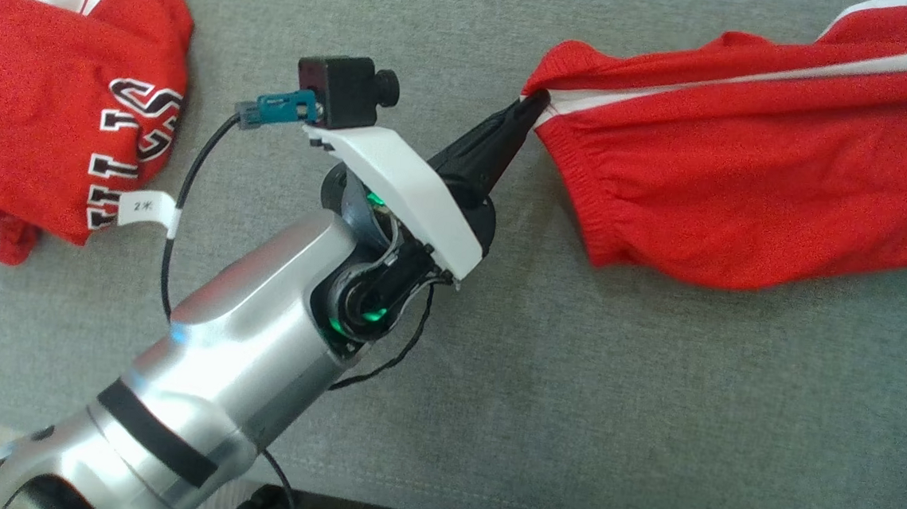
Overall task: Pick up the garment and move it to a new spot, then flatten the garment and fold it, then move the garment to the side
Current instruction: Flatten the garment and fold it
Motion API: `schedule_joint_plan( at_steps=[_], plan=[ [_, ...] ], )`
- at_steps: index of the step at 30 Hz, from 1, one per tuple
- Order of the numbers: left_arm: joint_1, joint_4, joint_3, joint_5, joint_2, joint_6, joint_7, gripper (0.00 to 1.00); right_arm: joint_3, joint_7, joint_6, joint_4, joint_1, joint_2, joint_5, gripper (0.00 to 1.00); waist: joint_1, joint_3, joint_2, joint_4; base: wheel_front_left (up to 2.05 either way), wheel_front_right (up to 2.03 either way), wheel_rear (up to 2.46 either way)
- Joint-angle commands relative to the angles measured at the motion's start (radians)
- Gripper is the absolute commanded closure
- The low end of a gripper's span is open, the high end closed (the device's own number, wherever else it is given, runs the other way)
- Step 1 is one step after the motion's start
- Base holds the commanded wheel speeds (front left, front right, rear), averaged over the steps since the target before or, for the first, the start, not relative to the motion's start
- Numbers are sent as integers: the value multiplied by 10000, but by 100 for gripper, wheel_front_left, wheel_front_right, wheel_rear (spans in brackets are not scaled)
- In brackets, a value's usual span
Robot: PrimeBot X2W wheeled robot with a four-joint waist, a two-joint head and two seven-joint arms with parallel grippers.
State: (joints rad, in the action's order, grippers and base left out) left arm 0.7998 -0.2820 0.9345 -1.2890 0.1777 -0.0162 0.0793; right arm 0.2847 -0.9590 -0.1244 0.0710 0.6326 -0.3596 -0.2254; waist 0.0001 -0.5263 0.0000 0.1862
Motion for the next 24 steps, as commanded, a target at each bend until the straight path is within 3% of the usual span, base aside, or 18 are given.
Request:
schedule_joint_plan(
  at_steps=[1, 2, 3, 4, 9, 13, 18, 24],
  plan=[
    [336, 130, -327, -16, 190, 47, 24, 100, -155, 88, -63, -244, 209, -234, 32, 100, -1, -89, 0, 88, 0, 0, 0],
    [399, 5, -311, 30, 140, 74, 52, 98, -225, 182, -63, 3, 400, -269, 58, 100, -1, -118, 0, 114, 0, 0, 0],
    [474, -190, -328, 36, 12, 164, 133, 15, -409, 462, -63, 389, 683, -373, 74, 0, -1, -139, 0, 158, 0, 0, 0],
    [503, -265, -340, 66, -34, 181, 204, 0, -463, 655, -63, 539, 775, -414, 86, 0, -1, -135, 0, 178, 0, 0, 0],
    [425, -454, -426, 186, -69, 403, 645, 0, -557, 1822, -63, 864, 829, -375, -396, 0, -1, 112, 0, 110, 0, 0, 0],
    [170, -374, -407, 943, 275, 218, 1362, 0, -593, 2910, -63, 404, 330, -77, -957, 0, -1, 543, 0, -91, 0, 0, 0],
    [-745, 334, -743, 2568, 868, -720, 1798, 0, -763, 3743, -63, -671, -930, 608, -1601, 0, -1, 1257, 0, -438, 0, 0, 0],
    [-3104, 2437, -2662, 5174, 1076, -2241, 1821, 0, -883, 4379, -63, -1734, -2657, 1737, -1950, 0, -1, 2106, 0, -733, 0, 0, 0]
  ],
)
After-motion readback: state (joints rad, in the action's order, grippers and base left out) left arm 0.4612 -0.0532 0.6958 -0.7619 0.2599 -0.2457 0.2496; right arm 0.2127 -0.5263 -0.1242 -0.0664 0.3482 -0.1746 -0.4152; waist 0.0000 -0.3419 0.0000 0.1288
